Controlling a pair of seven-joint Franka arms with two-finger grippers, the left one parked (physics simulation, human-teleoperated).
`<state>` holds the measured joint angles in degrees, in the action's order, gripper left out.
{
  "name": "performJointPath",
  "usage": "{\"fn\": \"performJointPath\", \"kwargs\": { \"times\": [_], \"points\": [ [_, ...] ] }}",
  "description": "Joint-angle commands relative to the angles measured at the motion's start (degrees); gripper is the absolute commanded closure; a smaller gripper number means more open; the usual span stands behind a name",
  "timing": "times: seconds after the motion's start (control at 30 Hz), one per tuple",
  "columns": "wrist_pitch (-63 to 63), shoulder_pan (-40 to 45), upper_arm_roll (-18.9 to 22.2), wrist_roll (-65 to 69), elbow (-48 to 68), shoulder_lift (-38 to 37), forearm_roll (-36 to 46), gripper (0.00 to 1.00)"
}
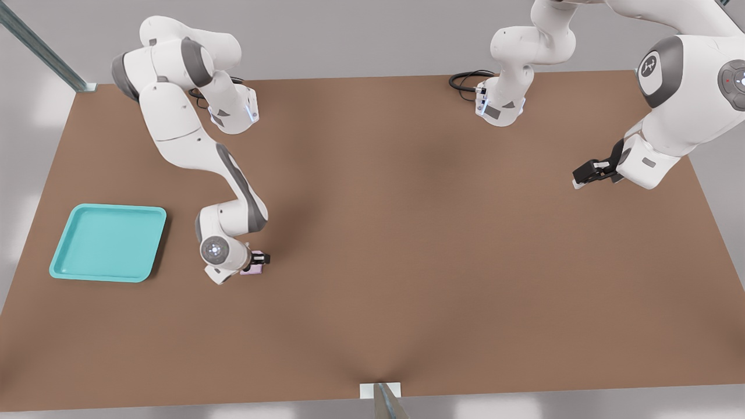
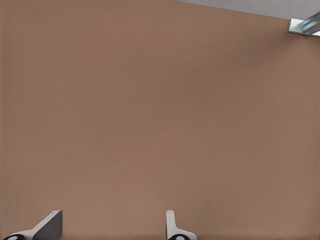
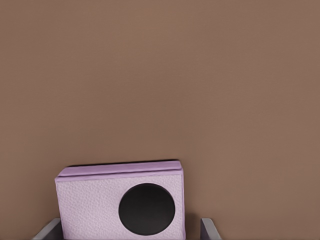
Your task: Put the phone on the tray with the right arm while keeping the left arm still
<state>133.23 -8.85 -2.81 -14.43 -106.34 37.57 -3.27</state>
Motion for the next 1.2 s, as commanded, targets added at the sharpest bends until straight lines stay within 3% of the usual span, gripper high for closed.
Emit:
{"fn": "performJointPath", "kwargs": {
  "times": [0.0, 0.03, 0.13, 0.3, 0.77, 1.0, 1.17],
  "points": [
    [0.02, 0.06, 0.0, 0.1, -0.01, 0.31, 0.01, 0.0],
    [0.02, -0.02, 0.0, 0.01, 0.08, 0.31, 0.01, 0.0],
    [0.02, -0.2, 0.0, 0.01, 0.08, 0.22, 0.01, 0.2],
    [0.02, -0.2, 0.0, 0.1, 0.08, 0.22, 0.01, 0.3],
    [-9.3, 3.66, 0.44, 1.59, 3.16, -6.81, 0.01, 0.32],
    [-11.06, 16.41, 0.18, 16.53, 3.6, -7.95, -0.07, 0.32],
    [-11.41, 31.61, 0.53, 36.39, 6.15, -7.95, -1.83, 0.32]
  ]
}}
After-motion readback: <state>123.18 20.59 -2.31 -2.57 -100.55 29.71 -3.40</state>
